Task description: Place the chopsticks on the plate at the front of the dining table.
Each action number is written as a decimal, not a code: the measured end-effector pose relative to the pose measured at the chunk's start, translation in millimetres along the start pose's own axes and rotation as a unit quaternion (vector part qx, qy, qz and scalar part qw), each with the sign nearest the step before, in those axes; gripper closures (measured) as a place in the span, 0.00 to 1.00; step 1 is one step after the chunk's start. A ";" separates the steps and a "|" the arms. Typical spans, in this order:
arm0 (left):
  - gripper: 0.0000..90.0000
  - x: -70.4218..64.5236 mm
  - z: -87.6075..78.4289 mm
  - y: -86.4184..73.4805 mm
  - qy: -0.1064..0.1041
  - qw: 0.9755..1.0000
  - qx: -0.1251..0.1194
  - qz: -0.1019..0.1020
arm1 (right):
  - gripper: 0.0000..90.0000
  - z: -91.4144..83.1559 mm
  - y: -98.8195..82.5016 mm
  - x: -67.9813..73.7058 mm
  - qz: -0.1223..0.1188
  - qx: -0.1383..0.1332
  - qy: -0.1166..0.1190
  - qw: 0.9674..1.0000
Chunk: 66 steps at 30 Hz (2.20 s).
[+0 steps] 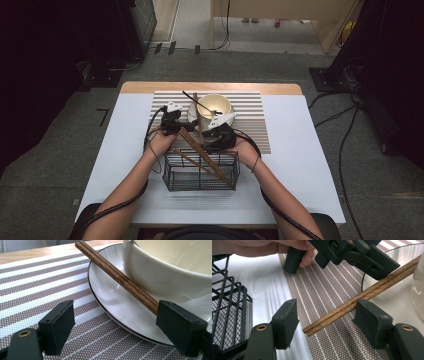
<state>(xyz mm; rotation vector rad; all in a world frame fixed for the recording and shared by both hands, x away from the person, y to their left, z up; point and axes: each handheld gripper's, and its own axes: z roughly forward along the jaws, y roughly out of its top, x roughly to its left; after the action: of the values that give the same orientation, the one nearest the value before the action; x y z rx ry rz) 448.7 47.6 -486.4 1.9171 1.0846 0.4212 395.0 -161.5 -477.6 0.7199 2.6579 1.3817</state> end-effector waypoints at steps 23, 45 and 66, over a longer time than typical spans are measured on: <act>0.17 2.8 0.0 -0.7 0.004 1.000 0.003 0.000 | 0.36 4.3 -0.6 -0.2 0.007 -0.006 0.011 1.000; 0.17 3.1 -9.0 1.6 0.000 1.000 0.015 0.002 | 0.33 -6.4 0.0 -0.2 0.008 0.008 0.003 1.000; 0.17 1.5 -24.8 0.8 -0.008 0.999 0.038 0.012 | 0.32 -25.8 -1.8 -6.6 0.007 0.020 -0.016 1.000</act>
<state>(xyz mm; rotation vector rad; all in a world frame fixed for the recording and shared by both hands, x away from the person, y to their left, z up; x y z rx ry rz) 434.1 61.6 -471.9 1.9996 1.0816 0.3823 393.5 -184.8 -464.7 0.7600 2.6683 1.3108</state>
